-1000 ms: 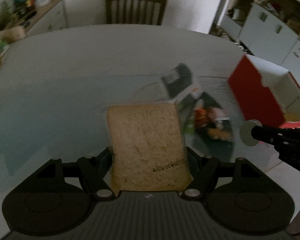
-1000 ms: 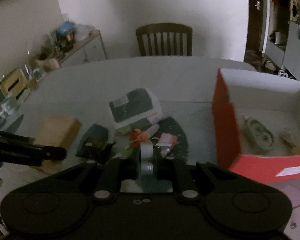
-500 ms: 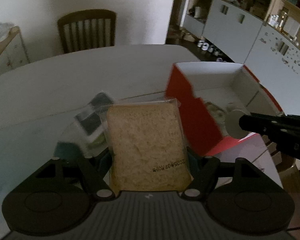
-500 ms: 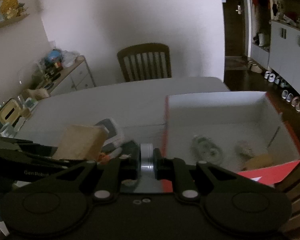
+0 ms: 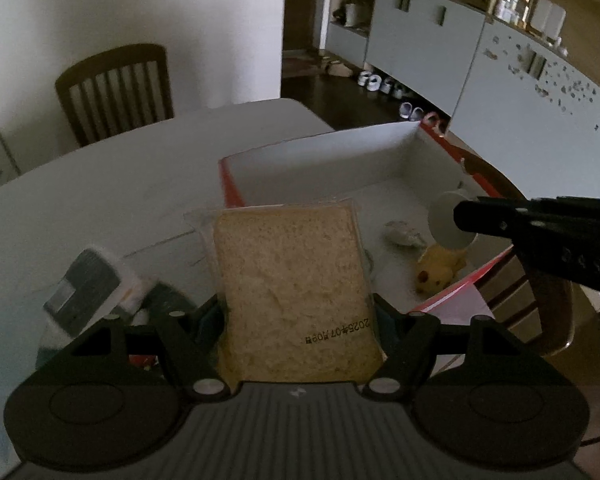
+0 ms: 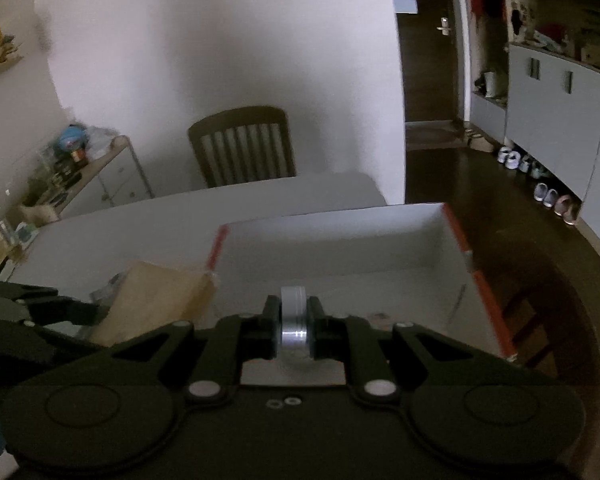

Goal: Organize objects
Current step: 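Carry the sponge block and silver roll with both grippers over the red box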

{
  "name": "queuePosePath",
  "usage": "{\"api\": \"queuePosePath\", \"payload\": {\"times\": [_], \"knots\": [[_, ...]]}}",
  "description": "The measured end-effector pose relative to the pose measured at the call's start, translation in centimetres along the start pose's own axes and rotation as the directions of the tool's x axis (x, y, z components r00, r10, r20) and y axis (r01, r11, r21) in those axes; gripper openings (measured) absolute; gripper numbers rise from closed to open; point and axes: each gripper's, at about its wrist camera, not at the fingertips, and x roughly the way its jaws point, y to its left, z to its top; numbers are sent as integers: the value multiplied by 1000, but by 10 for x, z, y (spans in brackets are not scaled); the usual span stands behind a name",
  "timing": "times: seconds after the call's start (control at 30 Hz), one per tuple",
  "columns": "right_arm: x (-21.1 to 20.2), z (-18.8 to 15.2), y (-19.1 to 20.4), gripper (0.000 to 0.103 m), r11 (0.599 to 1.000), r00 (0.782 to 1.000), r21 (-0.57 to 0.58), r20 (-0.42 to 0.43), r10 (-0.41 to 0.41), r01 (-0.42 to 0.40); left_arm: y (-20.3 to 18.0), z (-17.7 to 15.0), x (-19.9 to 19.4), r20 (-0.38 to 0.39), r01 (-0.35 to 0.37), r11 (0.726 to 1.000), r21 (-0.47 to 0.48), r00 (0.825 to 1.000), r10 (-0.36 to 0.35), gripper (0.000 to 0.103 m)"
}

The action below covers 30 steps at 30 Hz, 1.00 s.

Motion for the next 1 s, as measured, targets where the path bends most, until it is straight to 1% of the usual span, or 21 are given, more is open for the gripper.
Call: {"api": "queuePosePath", "payload": {"times": [0.17,0.33,0.47,0.67,0.73,0.83,1.0], "knots": [[13,2,-28,13,999,1000,28,-17,-20,20,-23,19,20,-4,-14,999,36,1000,14,74],[27,-1,-42,13,999,999,13,-34,-31,31,-38,40,41,-13,-30,998,56,999,31,74],[40,-6,-46,13,999,997,0,-64,-33,33,-45,56,63,-33,-48,996,77,998,51,74],[58,-15,-47,13,998,993,-54,-111,-36,30,-53,70,102,-74,-83,990,115,993,92,74],[66,-16,-47,13,999,990,-53,-138,-20,12,-56,73,114,-85,-84,988,130,992,96,74],[77,-18,-46,13,997,986,-70,-163,-32,21,-61,76,129,-96,-78,985,151,991,93,75],[92,-24,-50,13,997,975,-72,-220,-43,28,-61,78,150,-151,-63,990,128,985,82,75]]}}
